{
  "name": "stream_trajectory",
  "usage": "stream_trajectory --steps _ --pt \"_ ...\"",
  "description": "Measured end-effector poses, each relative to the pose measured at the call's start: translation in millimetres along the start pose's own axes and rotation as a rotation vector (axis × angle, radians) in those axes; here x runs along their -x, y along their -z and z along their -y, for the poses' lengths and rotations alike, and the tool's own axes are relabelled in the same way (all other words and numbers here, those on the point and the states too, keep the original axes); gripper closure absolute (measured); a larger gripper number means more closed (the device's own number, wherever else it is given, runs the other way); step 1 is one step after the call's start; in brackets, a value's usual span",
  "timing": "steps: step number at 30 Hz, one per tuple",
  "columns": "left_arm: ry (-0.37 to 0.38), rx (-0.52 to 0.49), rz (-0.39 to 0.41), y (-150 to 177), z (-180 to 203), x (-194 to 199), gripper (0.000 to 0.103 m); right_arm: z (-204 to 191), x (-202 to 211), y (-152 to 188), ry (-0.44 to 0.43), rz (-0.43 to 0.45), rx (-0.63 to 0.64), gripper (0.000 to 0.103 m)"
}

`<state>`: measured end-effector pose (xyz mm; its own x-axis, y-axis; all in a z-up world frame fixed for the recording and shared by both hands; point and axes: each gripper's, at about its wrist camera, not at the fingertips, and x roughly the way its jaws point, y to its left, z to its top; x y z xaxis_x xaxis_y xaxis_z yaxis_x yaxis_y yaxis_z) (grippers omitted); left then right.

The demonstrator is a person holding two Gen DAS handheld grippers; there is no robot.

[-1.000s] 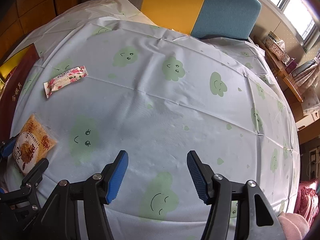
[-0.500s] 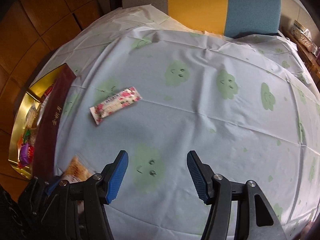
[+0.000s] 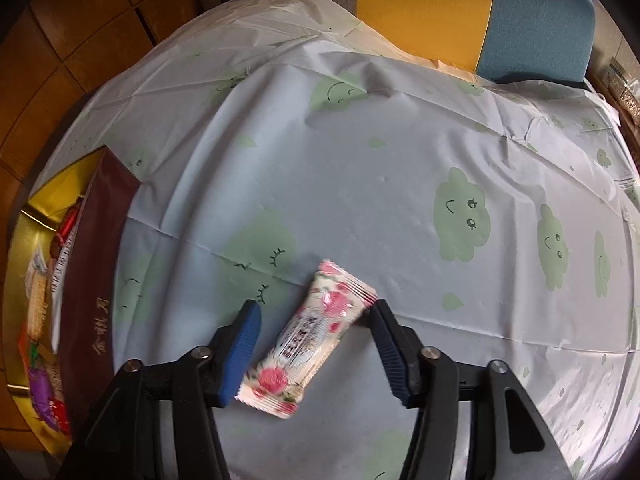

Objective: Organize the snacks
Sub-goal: 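Grasp the pink floral candy bar with the right gripper while the left gripper holds the cake bag, then carry the round cake bag with the left gripper into the gold tin and release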

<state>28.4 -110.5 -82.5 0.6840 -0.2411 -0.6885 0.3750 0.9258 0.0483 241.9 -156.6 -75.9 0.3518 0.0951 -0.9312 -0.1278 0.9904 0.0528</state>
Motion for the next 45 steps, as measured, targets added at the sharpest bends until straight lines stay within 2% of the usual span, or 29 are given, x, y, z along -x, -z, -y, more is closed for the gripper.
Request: stream_trajectory --steps 1,2,5,8,11,16,18,24,32,38,45 --pt "0.0 0.002 -0.001 0.0 0.0 0.0 0.041 -0.8 3.4 2.9 -0.005 0.006 0.03 0.079" --pt "0.0 0.003 -0.003 0.0 -0.1 -0.2 0.041 -0.3 6.9 6.7 -0.007 -0.003 0.055 0.082" --pt "-0.002 0.004 -0.006 -0.2 -0.1 0.4 0.041 7.6 20.0 26.8 0.028 -0.029 0.163 0.083" --pt "-0.004 0.006 -0.012 -1.2 0.6 0.2 0.041 31.9 33.1 56.3 0.038 -0.079 0.21 0.083" --pt "-0.011 0.007 -0.021 -3.2 1.1 -1.8 0.041 63.5 39.2 88.8 0.056 -0.131 0.21 0.081" --pt "-0.014 0.009 -0.059 -9.9 0.6 -5.6 0.041 105.9 49.3 119.2 -0.05 -0.096 0.088 0.078" --pt "-0.009 0.018 -0.077 -12.5 -1.1 -7.0 0.041 111.9 49.4 124.3 -0.076 -0.066 0.065 0.078" --pt "-0.027 0.012 -0.107 -17.2 2.5 -7.1 0.043 98.6 50.8 129.9 -0.024 -0.046 0.171 0.078" --pt "-0.037 0.033 -0.14 -23.8 3.7 -7.7 0.043 97.4 41.7 124.9 -0.001 -0.039 0.197 0.078" --pt "-0.029 0.041 -0.104 -33.4 1.0 6.2 0.043 77.5 43.7 132.1 0.044 -0.023 0.246 0.078" --pt "-0.016 0.089 -0.066 -47.6 -9.0 27.0 0.043 76.3 45.9 135.1 0.046 -0.019 0.25 0.078"
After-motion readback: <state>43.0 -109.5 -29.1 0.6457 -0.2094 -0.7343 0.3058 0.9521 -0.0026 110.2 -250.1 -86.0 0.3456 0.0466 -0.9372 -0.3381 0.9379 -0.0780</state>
